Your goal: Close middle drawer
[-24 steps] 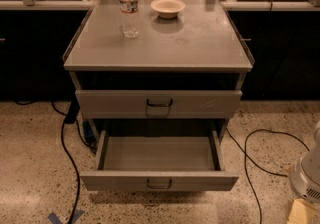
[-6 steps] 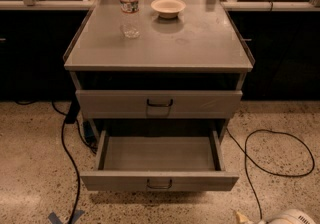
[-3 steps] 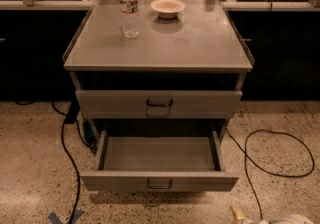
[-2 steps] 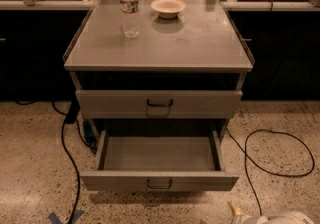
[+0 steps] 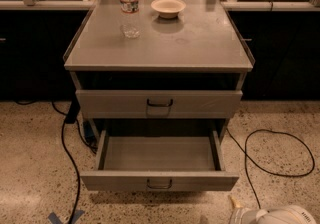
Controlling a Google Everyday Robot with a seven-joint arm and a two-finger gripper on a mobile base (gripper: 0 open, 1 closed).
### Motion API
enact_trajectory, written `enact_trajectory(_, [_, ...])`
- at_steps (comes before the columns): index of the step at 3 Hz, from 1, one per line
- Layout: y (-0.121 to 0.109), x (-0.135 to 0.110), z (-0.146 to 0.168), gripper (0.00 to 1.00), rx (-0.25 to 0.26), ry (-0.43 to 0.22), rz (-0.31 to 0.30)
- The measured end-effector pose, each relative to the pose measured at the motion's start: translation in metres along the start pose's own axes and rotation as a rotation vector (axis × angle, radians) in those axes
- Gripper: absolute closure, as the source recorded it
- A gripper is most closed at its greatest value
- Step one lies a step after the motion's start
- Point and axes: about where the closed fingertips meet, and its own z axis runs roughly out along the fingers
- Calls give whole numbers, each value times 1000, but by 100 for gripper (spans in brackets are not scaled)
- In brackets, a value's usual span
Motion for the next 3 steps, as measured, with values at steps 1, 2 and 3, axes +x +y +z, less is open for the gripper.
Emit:
enact_trajectory(1, [-13, -3, 3, 0, 11, -4, 16])
enact_trajectory(2, [-23, -4, 13, 0, -17, 24, 35])
enact_trajectory(3, [-24, -1, 34, 0, -90, 57, 38])
